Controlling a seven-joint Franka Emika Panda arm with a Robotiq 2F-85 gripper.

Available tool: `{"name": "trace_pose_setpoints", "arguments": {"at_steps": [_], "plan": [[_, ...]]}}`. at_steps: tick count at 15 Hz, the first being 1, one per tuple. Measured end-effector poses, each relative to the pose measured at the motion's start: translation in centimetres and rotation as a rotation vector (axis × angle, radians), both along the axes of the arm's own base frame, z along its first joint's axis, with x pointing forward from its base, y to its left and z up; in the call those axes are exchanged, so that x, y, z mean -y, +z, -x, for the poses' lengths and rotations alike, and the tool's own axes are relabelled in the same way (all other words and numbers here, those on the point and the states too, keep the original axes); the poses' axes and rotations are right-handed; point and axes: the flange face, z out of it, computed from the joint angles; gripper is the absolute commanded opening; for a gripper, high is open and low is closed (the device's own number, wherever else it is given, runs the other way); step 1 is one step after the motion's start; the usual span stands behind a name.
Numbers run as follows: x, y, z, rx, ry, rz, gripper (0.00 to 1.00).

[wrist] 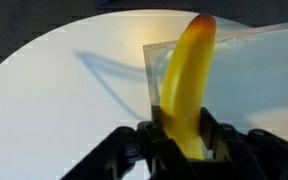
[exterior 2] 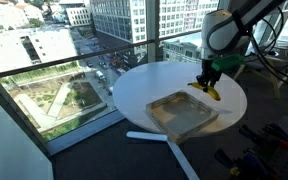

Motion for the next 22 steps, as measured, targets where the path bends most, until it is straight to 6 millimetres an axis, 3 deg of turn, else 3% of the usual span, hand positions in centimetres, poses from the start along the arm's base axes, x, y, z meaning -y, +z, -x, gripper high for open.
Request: {"name": "trace_pose_setpoints", "arguments": {"at_steps": [22], "plan": [[-4.1, 0.5, -0.9, -0.058, 0.240, -0.033, 0.15]]}}
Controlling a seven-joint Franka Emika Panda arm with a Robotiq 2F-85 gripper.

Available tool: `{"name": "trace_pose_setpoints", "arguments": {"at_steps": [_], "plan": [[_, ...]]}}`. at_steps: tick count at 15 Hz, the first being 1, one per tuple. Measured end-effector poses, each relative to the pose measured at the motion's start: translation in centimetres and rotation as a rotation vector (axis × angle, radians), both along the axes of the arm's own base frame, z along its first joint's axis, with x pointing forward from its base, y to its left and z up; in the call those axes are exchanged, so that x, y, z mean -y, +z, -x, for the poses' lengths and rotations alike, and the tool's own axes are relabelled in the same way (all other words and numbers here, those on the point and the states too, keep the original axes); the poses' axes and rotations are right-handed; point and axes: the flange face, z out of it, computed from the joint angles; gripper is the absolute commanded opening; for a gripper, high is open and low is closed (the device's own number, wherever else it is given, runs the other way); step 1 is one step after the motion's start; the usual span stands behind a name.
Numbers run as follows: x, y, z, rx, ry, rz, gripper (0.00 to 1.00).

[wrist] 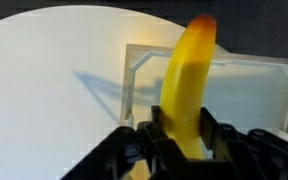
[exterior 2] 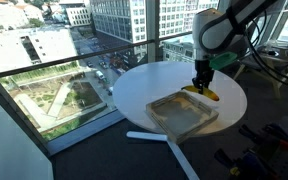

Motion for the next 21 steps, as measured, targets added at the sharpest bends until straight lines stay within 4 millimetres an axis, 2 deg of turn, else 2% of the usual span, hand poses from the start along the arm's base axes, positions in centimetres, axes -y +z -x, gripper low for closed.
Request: {"name": "trace_pose_setpoints", "arguments": {"at_steps": [6, 18, 21], "plan": [[0.0, -1.0, -0.4, -0.014, 0.014, 0.009, 0.15], [0.1, -1.5, -1.1, 0.000, 0.010, 0.020, 0.15], [-0.2, -2.9, -1.2, 0.002, 0.000, 0.020, 0.15]]}}
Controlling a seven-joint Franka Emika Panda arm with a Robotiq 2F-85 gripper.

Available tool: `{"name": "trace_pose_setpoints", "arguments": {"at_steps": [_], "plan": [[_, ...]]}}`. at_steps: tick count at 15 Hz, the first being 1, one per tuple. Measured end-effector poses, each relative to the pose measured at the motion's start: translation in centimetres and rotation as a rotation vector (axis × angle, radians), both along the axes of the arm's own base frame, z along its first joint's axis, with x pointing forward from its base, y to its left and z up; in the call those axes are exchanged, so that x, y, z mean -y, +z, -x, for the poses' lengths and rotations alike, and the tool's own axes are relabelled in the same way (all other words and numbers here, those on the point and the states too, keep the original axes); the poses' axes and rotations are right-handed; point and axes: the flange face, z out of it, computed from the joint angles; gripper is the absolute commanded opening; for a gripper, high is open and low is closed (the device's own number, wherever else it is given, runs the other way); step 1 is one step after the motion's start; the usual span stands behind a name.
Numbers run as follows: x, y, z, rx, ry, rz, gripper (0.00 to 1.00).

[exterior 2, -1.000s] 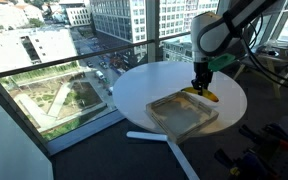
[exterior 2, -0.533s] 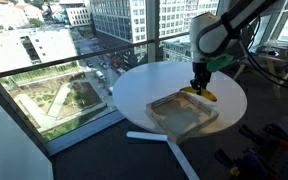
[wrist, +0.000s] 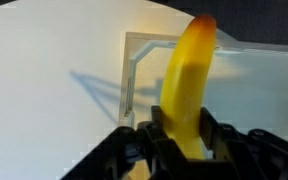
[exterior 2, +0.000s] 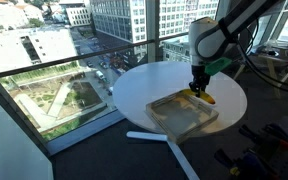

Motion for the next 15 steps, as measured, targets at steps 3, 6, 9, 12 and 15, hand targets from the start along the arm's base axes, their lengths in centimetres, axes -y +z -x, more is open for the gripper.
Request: {"name": "trace_pose_setpoints", "arguments": {"at_steps": [3, 6, 9, 12, 15], "plan": [[-0.2, -1.7, -0.2, -0.007, -0.006, 0.000, 0.15], [-0.3, -2.7, -0.5, -0.012, -0.010, 0.001, 0.15], [-0.2, -3.0, -0.8, -0.013, -0.013, 0.002, 0.15], [-0.1, -3.1, -1.1, -0.010, -0.014, 0.002, 0.15], [-0.1, -3.1, -1.3, -0.009, -0.015, 0.003, 0.15]]}}
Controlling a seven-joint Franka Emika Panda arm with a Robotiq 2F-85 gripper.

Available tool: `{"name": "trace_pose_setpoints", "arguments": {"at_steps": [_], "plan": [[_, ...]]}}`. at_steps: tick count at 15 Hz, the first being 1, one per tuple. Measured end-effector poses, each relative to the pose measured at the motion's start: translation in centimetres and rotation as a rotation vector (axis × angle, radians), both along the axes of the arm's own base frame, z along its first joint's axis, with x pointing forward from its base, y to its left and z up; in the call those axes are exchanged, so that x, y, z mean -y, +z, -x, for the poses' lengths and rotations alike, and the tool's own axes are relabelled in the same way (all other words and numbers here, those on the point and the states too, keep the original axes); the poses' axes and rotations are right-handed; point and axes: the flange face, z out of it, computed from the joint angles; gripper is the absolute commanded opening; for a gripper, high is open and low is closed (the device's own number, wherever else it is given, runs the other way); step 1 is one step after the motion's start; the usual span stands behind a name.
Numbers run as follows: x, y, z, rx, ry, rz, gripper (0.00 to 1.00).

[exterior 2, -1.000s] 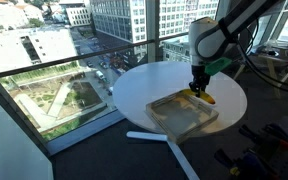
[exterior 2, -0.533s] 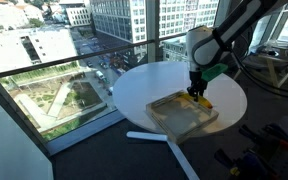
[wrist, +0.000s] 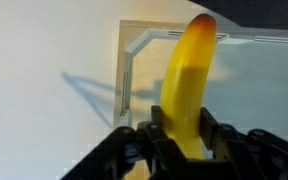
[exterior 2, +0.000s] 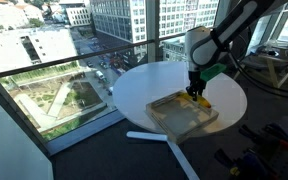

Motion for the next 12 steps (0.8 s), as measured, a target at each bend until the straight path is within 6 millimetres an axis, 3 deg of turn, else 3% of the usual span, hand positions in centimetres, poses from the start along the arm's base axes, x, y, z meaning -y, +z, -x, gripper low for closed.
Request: {"name": "trace_pose_setpoints", "arguments": {"at_steps": [1, 11, 12], "plan": [[0.03, 0.00, -0.03, 0.000, 0.000, 0.000, 0.40], [0.03, -0.32, 0.13, -0.007, 0.000, 0.000, 0.40], [0.03, -0.32, 0.13, -0.007, 0.000, 0.000, 0.15]]}}
